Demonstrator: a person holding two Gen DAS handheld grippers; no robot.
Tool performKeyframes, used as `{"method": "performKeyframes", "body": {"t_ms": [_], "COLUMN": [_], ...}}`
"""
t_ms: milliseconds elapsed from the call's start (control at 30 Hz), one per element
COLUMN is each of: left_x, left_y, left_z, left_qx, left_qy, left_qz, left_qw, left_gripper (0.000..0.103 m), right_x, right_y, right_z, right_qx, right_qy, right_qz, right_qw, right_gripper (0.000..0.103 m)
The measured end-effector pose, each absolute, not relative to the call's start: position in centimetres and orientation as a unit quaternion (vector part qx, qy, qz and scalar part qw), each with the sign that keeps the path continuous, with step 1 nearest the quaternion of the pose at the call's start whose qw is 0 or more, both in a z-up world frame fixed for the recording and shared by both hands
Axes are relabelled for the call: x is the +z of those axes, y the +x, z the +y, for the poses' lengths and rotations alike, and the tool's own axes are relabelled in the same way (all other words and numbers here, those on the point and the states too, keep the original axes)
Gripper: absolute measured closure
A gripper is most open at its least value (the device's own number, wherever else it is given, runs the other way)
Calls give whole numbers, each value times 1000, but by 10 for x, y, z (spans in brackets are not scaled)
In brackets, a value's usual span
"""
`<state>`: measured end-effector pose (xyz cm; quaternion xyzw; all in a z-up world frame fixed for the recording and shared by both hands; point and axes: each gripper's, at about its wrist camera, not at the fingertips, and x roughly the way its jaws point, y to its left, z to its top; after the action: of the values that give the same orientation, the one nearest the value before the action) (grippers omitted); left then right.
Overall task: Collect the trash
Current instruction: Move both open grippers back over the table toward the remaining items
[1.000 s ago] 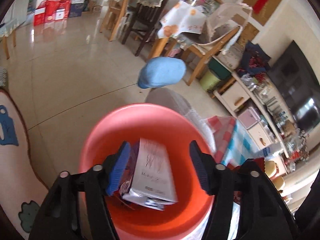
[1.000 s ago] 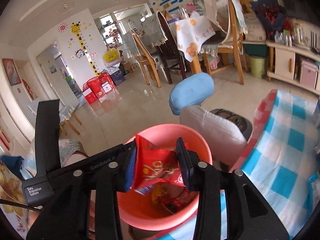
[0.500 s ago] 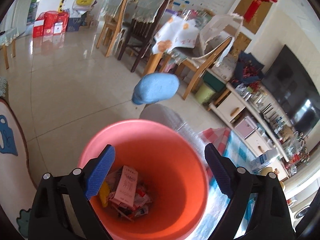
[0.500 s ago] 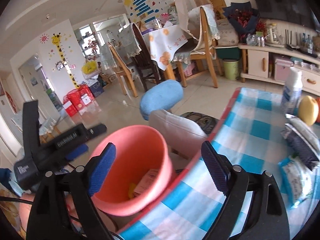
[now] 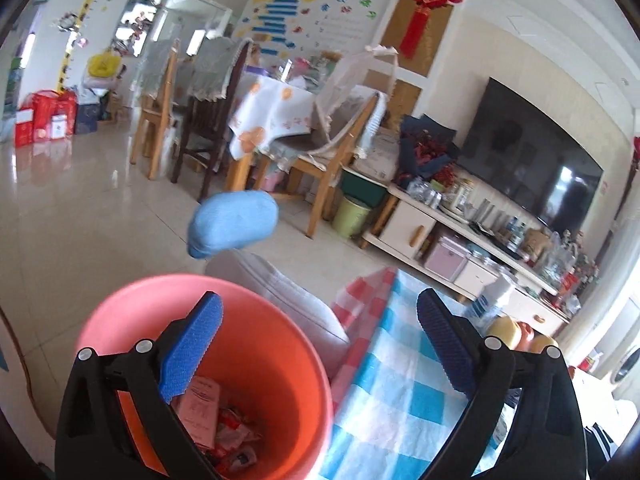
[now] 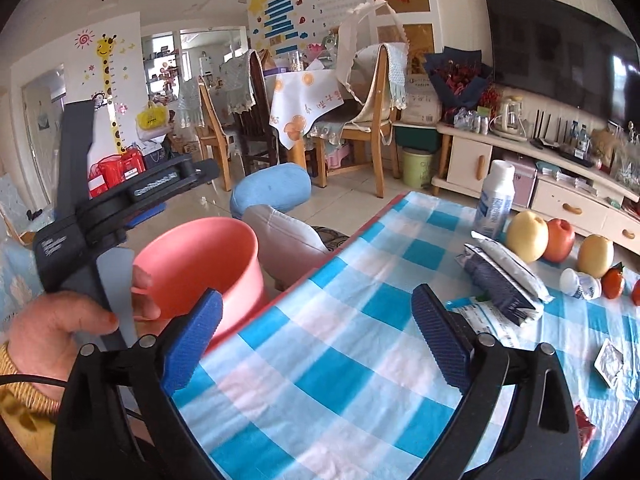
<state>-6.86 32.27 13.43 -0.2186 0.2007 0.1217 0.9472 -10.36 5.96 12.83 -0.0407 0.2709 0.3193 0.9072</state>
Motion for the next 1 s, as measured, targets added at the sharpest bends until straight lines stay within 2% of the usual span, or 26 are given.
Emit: {"method": "performKeyframes", "body": {"t_ms": [267,667,1000], "left_x": [133,118,100], "left_y": [-59,-44,-38], "left_z": [290,258,197], "left_qx": [94,62,-10], "left_qy": [-183,-147,-81], "left_qz": [214,290,335], "left_qw": [955,944,939], "left_gripper": [6,6,6], "right_x": [118,83,83], "right_y": [-120,-139,-134], "right_z": [21,-13,-59], "right_qx": [304,301,276], "right_qy": [-40,-86,-82], "right_qz": [302,345,361], "right_qw": [902,885,887], "right_gripper": [4,4,4]}}
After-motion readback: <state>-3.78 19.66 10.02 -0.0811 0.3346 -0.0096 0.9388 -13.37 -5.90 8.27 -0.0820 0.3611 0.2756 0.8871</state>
